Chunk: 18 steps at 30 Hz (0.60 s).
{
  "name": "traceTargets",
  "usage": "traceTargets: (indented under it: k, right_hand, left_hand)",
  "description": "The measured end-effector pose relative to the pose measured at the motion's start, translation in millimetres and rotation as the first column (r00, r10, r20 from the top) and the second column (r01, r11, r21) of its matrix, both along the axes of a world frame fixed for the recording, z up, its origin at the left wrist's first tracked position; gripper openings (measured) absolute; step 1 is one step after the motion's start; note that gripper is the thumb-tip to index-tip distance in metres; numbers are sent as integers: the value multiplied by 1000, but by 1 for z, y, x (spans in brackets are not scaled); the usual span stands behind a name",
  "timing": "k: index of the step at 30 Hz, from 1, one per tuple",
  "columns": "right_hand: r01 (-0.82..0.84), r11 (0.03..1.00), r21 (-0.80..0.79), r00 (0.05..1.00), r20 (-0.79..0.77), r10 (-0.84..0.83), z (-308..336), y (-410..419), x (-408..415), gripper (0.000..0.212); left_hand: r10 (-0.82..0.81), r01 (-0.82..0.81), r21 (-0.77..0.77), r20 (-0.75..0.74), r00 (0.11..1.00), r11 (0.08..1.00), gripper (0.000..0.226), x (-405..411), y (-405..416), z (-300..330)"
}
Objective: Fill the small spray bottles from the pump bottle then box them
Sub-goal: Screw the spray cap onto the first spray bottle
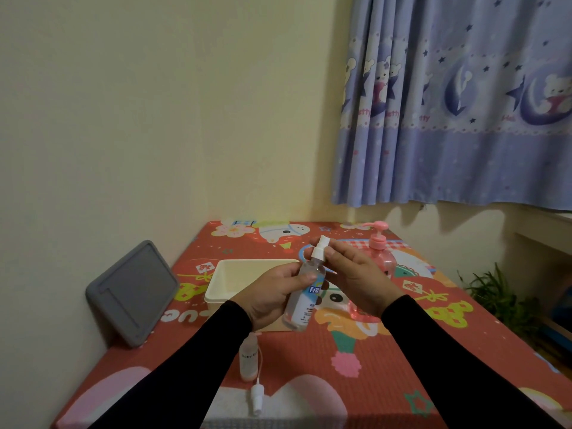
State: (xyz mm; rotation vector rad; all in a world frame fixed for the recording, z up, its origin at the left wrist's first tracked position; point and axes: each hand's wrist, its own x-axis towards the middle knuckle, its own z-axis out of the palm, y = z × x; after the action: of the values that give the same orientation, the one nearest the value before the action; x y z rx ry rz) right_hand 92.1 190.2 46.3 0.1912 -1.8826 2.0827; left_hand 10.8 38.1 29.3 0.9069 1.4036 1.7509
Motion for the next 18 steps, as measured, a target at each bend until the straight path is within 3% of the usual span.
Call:
traceTargets:
  k: [9, 14, 18]
  right_hand:
    - [-25, 997, -75, 999, -28, 22, 2, -1, -2, 31]
    - [10, 999, -33, 999, -49, -11, 0, 1, -3, 32]
    - [66, 998, 0, 995, -70, -66, -3, -1, -4, 27]
  left_hand:
    - [-133, 116, 111, 161, 978, 987, 36, -2, 0, -2]
    - [-5, 3, 66, 44, 999, 998, 29, 2, 1, 1]
    - [141, -139, 24, -148, 979, 990, 30, 1, 2, -1]
